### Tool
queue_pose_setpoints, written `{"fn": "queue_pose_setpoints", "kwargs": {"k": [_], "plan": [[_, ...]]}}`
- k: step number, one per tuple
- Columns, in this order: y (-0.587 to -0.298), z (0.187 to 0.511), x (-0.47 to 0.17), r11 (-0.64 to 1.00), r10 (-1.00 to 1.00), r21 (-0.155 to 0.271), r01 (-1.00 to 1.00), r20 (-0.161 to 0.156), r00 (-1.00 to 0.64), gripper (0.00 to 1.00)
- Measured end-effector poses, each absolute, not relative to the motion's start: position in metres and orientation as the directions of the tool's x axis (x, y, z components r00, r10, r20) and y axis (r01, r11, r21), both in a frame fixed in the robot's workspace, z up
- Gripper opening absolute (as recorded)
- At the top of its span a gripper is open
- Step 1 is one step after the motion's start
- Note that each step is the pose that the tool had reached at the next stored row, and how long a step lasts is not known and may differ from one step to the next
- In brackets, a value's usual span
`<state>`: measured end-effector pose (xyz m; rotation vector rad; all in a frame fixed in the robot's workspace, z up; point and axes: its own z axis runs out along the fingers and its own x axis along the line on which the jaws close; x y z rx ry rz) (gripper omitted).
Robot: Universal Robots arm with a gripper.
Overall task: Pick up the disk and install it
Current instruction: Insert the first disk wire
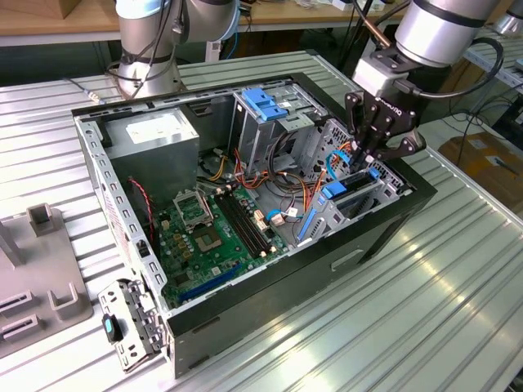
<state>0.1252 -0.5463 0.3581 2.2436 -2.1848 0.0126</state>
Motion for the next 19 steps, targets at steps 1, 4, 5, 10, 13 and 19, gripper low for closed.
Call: {"fn": "queue_pose_setpoints", "kwargs": {"k": [1, 4, 5, 10, 13, 19], "plan": [[-0.5461, 0.3572, 0.1252, -0.027, -1.0, 0.001, -1.0, 0.013, 0.027, 0.16], [-0.546, 0.3527, 0.1252, -0.027, -1.0, 0.001, -1.0, 0.013, 0.027, 0.16], [-0.546, 0.3514, 0.1252, -0.027, -1.0, 0.001, -1.0, 0.013, 0.027, 0.16], [-0.546, 0.3488, 0.1251, -0.027, -1.0, -0.002, -1.0, 0.013, 0.027, 0.16], [-0.546, 0.3487, 0.1251, -0.028, -1.0, -0.002, -1.0, 0.013, 0.028, 0.16], [-0.546, 0.3486, 0.125, -0.028, -1.0, -0.005, -1.0, 0.012, 0.028, 0.16]]}}
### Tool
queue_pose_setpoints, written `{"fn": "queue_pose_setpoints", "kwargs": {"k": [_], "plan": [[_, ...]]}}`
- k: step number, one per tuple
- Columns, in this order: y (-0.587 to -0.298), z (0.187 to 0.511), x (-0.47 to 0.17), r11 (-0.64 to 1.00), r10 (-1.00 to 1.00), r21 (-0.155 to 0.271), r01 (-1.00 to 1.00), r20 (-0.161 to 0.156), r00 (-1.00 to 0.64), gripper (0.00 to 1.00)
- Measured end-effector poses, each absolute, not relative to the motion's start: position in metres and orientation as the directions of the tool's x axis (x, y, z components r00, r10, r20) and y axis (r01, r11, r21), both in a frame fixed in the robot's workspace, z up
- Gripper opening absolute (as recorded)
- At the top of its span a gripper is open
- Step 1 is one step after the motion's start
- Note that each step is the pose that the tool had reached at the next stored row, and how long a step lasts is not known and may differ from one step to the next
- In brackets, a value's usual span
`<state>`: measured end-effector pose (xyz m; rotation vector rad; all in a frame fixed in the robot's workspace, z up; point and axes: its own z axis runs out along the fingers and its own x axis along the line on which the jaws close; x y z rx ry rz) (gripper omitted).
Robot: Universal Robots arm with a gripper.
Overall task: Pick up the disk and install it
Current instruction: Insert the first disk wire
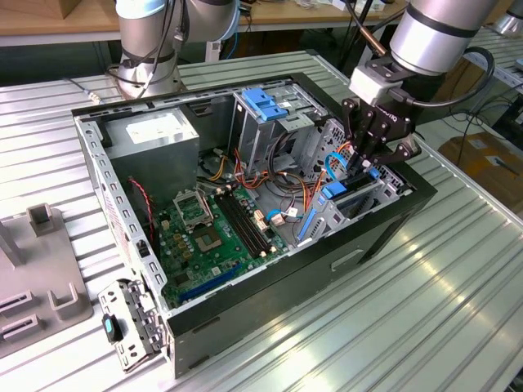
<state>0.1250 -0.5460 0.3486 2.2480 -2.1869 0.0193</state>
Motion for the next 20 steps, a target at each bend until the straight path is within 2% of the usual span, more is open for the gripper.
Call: {"fn": "queue_pose_setpoints", "kwargs": {"k": [20], "plan": [[-0.546, 0.3487, 0.1242, -0.027, -1.0, -0.013, -1.0, 0.008, 0.027, 0.16]]}}
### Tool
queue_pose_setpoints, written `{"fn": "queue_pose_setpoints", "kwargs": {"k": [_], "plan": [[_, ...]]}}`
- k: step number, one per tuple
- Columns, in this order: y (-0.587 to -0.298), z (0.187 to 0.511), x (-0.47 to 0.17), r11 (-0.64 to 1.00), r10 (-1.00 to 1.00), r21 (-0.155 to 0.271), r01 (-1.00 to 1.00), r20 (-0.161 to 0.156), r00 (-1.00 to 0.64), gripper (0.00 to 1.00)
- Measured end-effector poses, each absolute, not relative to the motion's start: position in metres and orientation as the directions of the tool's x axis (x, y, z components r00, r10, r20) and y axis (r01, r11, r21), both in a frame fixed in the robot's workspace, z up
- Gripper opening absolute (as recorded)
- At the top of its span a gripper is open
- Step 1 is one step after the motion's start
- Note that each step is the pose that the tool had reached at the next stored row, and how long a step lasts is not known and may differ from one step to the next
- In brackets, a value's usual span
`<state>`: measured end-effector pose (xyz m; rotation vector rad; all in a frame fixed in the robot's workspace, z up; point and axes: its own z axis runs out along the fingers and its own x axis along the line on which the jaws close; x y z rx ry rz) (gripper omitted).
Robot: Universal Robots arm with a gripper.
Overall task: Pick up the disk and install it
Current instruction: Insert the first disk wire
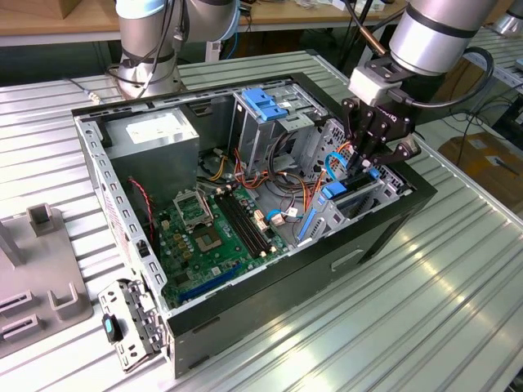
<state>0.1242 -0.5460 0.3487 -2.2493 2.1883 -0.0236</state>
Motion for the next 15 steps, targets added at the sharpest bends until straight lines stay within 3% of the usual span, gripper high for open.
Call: {"fn": "queue_pose_setpoints", "kwargs": {"k": [15], "plan": [[-0.546, 0.3487, 0.1242, -0.027, -1.0, -0.016, -1.0, 0.003, 0.027, 0.16]]}}
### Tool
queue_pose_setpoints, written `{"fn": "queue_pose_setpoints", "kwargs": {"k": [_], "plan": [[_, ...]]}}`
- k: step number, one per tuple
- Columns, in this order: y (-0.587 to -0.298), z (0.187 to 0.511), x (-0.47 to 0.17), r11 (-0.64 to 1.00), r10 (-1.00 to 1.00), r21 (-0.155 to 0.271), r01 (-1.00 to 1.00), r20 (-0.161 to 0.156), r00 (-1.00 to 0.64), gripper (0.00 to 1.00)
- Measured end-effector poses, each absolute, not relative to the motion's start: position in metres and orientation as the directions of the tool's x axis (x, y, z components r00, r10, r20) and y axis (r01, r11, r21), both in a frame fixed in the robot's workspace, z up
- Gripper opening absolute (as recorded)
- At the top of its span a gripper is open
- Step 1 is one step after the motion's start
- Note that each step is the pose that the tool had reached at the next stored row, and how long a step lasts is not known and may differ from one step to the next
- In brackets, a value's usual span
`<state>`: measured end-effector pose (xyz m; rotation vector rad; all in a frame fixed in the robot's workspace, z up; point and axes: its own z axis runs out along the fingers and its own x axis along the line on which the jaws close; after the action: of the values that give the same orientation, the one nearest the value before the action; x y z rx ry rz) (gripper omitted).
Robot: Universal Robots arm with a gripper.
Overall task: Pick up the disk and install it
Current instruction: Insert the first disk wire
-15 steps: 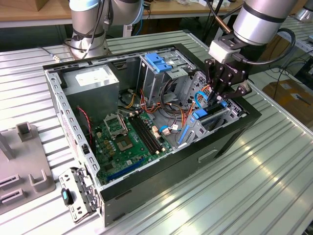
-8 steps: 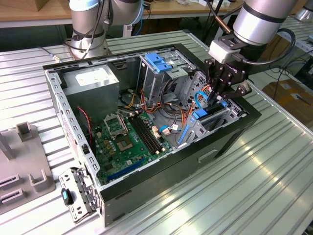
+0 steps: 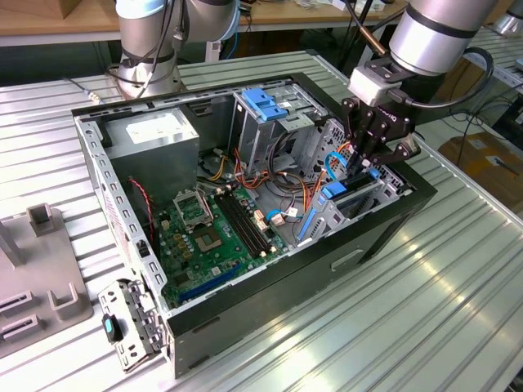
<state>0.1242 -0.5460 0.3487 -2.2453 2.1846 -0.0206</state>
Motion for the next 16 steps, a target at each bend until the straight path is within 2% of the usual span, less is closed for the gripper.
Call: {"fn": "queue_pose_setpoints", "kwargs": {"k": [4, 8, 16], "plan": [[-0.5461, 0.3487, 0.1237, -0.027, -1.0, -0.017, -0.999, 0.003, 0.027, 0.16], [-0.5461, 0.3485, 0.1209, -0.028, -1.0, -0.045, -0.999, 0.004, 0.027, 0.16], [-0.5504, 0.3485, 0.1181, -0.027, -1.0, -0.051, -0.998, -0.005, 0.027, 0.16]]}}
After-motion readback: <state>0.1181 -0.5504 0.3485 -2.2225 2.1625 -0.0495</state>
